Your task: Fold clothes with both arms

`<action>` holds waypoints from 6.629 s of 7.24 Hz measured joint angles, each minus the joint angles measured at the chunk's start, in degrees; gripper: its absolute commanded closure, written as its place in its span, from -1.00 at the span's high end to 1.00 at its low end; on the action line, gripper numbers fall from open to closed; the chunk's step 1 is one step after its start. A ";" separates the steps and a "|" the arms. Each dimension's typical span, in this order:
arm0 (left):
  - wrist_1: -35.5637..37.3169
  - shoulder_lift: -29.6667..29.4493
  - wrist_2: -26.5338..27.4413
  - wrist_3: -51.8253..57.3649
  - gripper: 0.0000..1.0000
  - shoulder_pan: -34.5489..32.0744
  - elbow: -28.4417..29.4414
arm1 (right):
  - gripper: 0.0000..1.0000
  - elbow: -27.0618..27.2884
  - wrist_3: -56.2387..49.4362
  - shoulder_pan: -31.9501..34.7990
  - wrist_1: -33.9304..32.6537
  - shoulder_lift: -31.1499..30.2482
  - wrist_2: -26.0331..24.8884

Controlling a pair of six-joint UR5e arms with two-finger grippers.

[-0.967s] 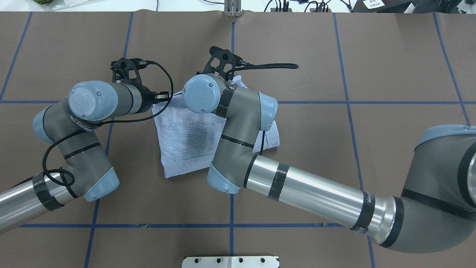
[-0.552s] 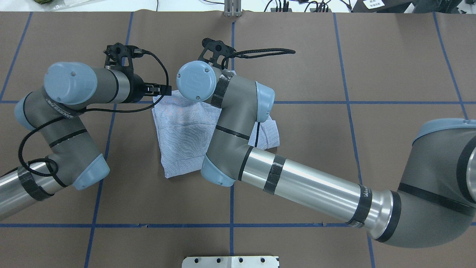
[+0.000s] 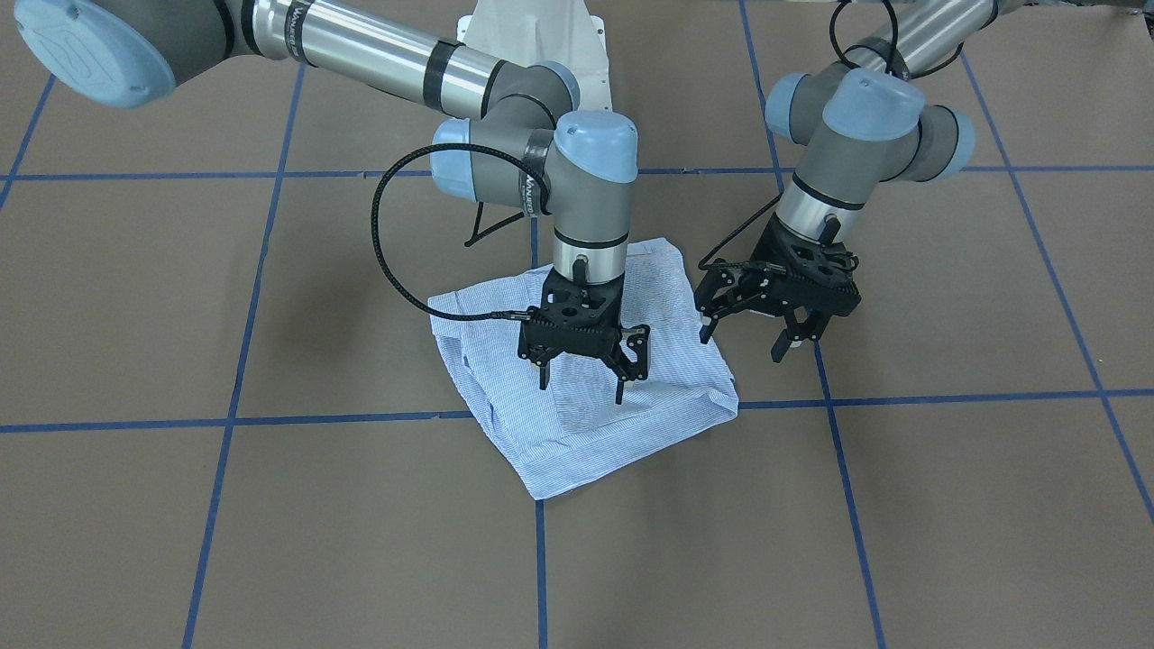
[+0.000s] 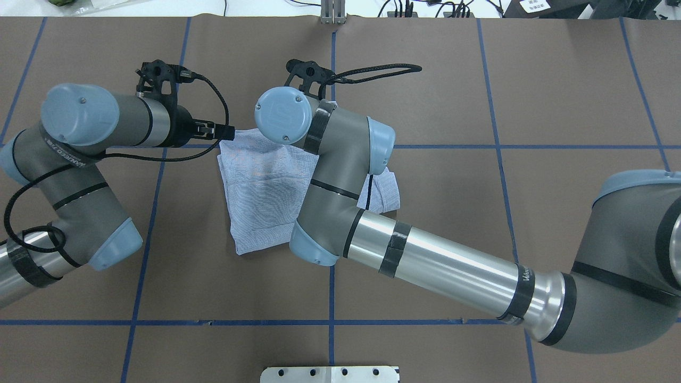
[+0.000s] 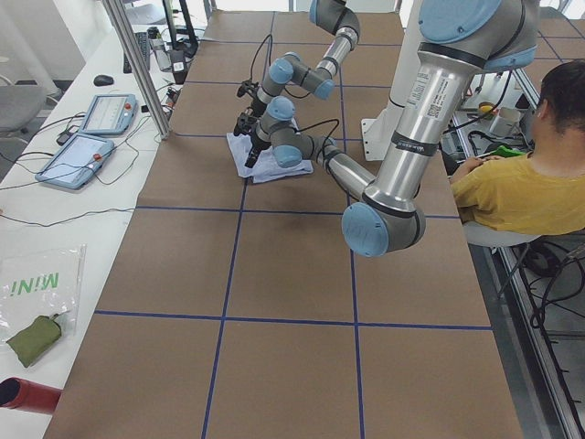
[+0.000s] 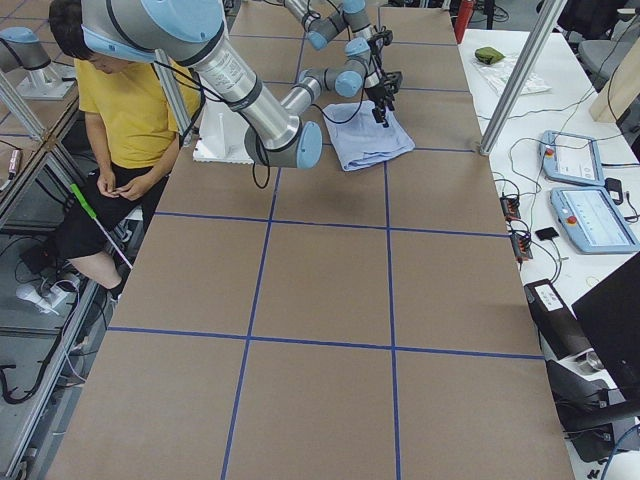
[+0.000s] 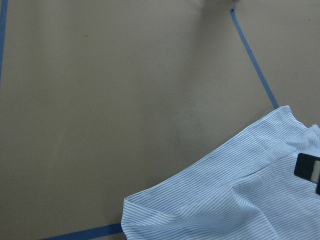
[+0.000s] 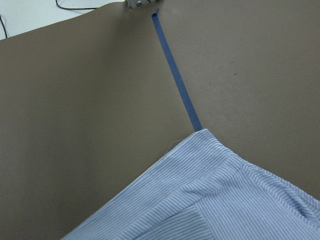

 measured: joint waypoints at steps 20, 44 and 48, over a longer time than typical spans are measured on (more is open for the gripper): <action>1.27 7.24 -4.05 3.88 1.00 -2.23 -8.00 | 1.00 32.58 -7.48 2.57 -12.55 -21.08 10.20; 30.71 36.99 -33.01 65.85 1.00 -46.32 -11.13 | 1.00 45.23 -90.90 61.27 -11.70 -82.12 51.15; 30.54 36.96 -32.73 65.63 1.00 -46.37 -10.90 | 1.00 44.49 -91.32 61.27 -11.80 -82.49 51.29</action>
